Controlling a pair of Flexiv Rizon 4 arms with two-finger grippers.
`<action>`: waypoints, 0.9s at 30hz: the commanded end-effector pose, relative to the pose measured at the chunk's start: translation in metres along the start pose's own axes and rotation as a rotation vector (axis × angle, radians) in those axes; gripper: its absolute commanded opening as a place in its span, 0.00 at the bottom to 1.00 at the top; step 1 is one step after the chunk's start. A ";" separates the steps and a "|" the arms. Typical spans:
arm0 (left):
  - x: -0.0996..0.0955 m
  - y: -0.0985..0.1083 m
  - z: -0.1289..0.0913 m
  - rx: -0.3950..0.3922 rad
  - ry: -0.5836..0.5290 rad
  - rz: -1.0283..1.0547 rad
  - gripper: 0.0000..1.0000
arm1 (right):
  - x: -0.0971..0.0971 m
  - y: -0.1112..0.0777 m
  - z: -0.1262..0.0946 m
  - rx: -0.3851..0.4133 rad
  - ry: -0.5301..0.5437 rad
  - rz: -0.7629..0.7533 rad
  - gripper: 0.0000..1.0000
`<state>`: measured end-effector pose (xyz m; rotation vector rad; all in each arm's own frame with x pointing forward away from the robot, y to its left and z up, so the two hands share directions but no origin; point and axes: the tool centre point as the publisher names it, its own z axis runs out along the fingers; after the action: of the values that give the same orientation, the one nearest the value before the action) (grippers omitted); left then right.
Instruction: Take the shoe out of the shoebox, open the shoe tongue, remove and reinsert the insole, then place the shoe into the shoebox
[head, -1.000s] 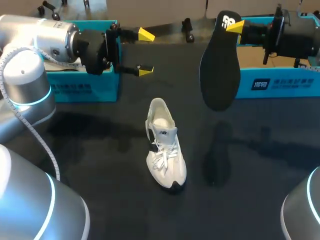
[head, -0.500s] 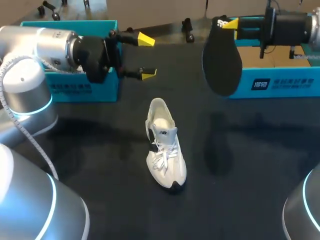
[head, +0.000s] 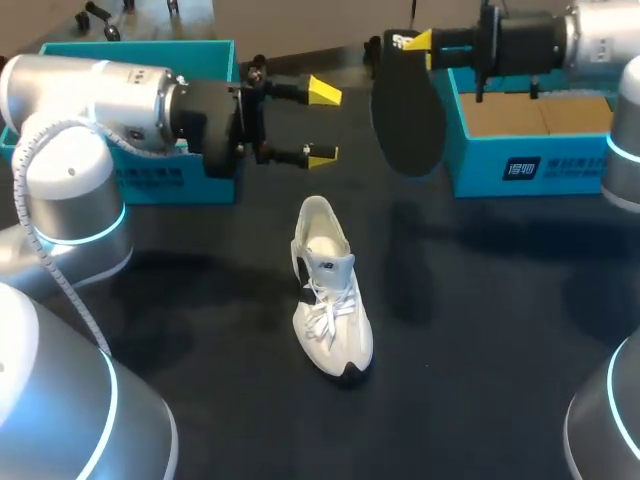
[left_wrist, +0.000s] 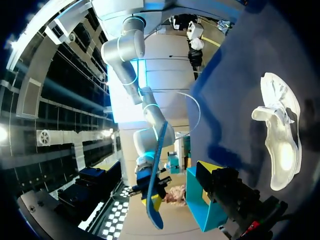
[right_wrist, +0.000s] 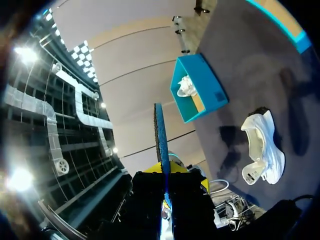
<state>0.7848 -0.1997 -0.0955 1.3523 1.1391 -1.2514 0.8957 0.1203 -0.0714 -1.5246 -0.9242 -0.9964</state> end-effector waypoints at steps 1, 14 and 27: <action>0.001 0.005 0.009 0.005 0.005 0.007 1.00 | -0.003 0.012 0.023 0.030 0.017 0.004 0.00; 0.005 0.027 0.029 -0.033 0.036 0.040 1.00 | -0.003 0.001 0.035 0.023 0.027 0.031 0.00; 0.009 0.033 0.029 -0.054 0.026 0.006 1.00 | -0.014 -0.016 0.043 0.000 0.057 0.043 0.00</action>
<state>0.8168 -0.2340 -0.1034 1.3361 1.1793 -1.1893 0.8855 0.1624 -0.0830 -1.4972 -0.8582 -0.9925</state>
